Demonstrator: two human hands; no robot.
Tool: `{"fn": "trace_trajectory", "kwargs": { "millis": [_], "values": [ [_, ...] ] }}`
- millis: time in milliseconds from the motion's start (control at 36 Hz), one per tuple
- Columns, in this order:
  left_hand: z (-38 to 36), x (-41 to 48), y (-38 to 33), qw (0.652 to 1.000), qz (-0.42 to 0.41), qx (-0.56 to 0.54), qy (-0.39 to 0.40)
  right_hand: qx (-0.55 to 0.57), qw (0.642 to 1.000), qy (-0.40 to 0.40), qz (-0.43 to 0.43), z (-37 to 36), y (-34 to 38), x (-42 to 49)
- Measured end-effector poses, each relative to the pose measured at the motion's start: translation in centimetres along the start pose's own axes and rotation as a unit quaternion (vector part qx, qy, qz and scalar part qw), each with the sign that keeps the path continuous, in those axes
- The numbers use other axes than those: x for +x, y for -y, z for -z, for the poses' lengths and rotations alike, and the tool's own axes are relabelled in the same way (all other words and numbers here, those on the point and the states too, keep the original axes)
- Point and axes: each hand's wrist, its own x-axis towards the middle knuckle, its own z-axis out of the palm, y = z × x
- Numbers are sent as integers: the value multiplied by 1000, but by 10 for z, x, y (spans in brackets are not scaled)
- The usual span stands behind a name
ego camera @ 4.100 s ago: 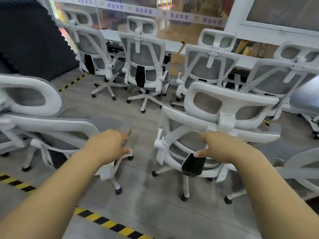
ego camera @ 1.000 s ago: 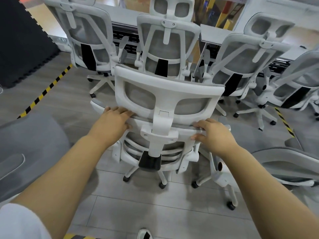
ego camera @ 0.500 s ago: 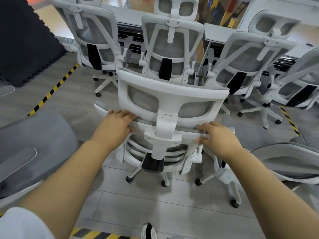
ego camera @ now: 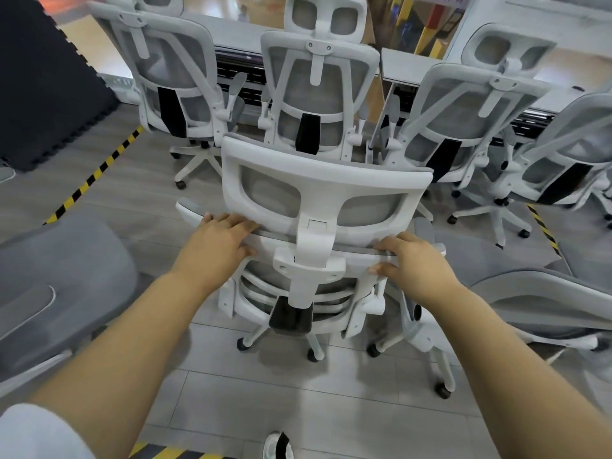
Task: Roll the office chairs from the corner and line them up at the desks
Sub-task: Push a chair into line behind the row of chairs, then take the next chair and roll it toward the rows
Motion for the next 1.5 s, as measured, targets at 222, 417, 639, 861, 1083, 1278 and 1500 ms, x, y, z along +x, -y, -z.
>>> {"fn": "trace_trajectory", "kwargs": {
  "millis": [222,417,639,861,1083,1278,1500],
  "values": [
    [6,-1,-8,1000,19,-10,2,-12,1000,9,8,6,0,2],
    [24,-8,-17,998,46,-11,43,-73,996,49,3,13,7,1],
    [63,-46,0,989,109,9,103,-161,984,78,-6,32,37,-15],
    [97,-149,43,975,172,34,136,-155,979,133,17,9,109,-60],
    [131,-308,102,946,255,69,188,-168,955,219,104,-59,227,-131],
    [166,-432,138,912,340,72,218,-173,932,268,173,-119,337,-172],
    [203,-525,207,879,442,38,173,-210,895,268,287,-164,455,-184]
  ]
}}
